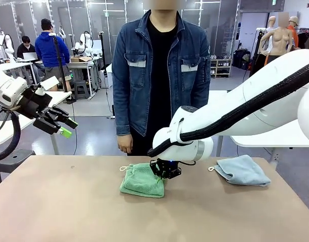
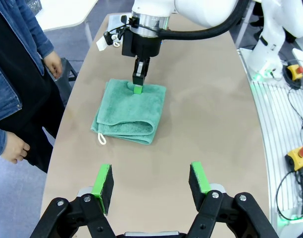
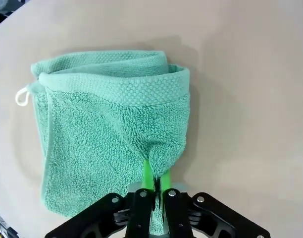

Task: Fold the towels and place them in the basket.
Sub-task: Stack the folded Towel with hook on the right side of the table.

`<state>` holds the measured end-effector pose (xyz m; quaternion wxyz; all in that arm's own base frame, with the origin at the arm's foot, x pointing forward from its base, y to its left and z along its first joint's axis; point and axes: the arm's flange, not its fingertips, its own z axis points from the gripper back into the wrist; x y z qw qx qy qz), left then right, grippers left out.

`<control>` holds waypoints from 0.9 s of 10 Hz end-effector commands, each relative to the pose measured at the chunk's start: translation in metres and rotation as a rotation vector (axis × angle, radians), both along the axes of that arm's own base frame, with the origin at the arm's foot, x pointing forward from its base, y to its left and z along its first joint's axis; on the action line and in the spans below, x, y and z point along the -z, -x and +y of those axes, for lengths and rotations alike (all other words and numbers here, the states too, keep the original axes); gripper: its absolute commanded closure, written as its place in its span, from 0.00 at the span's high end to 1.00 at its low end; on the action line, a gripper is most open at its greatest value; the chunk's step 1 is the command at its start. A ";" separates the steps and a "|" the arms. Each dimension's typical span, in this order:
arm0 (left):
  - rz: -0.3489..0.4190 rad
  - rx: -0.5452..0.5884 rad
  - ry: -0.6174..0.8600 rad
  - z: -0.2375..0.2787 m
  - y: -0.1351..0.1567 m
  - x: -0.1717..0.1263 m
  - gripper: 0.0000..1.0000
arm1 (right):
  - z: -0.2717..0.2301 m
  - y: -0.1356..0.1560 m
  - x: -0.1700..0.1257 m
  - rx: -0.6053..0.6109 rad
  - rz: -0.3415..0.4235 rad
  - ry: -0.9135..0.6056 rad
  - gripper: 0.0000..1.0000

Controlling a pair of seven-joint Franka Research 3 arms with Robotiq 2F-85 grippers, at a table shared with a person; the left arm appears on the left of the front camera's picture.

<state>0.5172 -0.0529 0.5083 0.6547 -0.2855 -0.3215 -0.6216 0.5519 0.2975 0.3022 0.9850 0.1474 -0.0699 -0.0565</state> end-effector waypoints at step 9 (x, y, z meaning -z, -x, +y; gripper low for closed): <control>-0.006 -0.001 -0.005 0.000 0.001 -0.002 0.78 | -0.041 -0.006 -0.040 -0.168 -0.164 -0.036 0.05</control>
